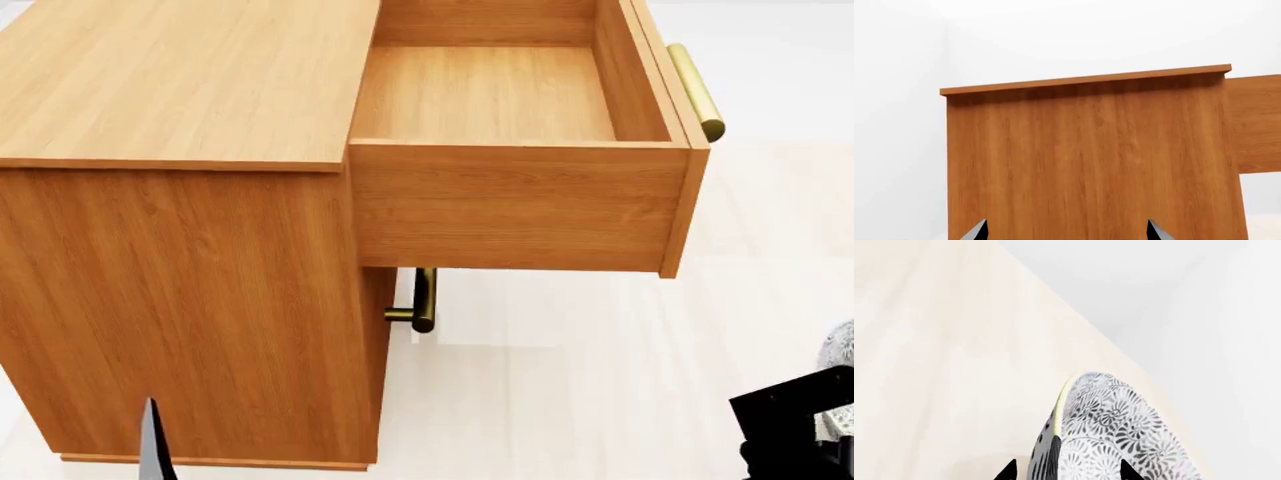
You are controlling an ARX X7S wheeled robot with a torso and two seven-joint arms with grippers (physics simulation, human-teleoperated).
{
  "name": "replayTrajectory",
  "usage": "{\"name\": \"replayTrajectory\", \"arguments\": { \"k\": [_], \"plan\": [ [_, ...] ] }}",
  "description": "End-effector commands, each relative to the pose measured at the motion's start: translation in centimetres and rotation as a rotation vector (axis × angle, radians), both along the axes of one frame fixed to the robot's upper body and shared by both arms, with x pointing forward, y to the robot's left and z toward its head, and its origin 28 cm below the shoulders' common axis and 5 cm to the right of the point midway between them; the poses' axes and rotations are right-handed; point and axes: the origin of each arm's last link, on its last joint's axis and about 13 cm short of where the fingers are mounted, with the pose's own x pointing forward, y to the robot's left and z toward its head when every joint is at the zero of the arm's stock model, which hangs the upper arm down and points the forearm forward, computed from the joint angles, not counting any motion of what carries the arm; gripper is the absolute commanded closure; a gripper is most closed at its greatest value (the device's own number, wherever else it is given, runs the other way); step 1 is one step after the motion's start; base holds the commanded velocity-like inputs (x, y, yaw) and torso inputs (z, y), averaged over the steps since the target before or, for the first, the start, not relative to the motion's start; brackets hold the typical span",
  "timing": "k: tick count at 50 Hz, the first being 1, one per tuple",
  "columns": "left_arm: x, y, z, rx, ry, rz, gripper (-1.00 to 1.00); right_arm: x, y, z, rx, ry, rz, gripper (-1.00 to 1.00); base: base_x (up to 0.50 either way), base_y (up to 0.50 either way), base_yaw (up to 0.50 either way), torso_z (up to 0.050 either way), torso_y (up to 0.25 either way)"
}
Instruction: Put the bowl on top of the cabinet.
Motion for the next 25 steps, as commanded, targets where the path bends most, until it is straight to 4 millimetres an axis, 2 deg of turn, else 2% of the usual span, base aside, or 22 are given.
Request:
{"name": "replayTrajectory", "arguments": {
  "k": [1,8,16,24,25],
  "plan": [
    [0.0,0.3,-0.2,-0.008,-0.009,0.005,-1.00,-0.9,-0.2,-1.5,0.003,0.059,-0.030,1.00,0.00,0.00,0.00,0.000,0.000],
    [0.0,0.2,-0.2,-0.007,-0.008,0.005,-1.00,-0.1,-0.2,-0.1,-0.051,-0.001,-0.034,1.00,0.00,0.00,0.00,0.000,0.000],
    [-0.1,0.2,-0.3,-0.009,-0.008,0.002,-1.00,1.0,-0.8,3.8,-0.078,-0.125,-0.074,1.00,0.00,0.00,0.00,0.000,0.000],
    [-0.1,0.2,-0.2,-0.008,-0.011,0.000,-1.00,2.0,-1.6,10.2,-0.101,-0.299,-0.117,1.00,0.00,0.00,0.00,0.000,0.000],
    [-0.1,0.2,-0.2,-0.008,-0.012,0.001,-1.00,2.3,-1.6,11.8,-0.110,-0.338,-0.117,1.00,0.00,0.00,0.00,0.000,0.000]
  ]
}}
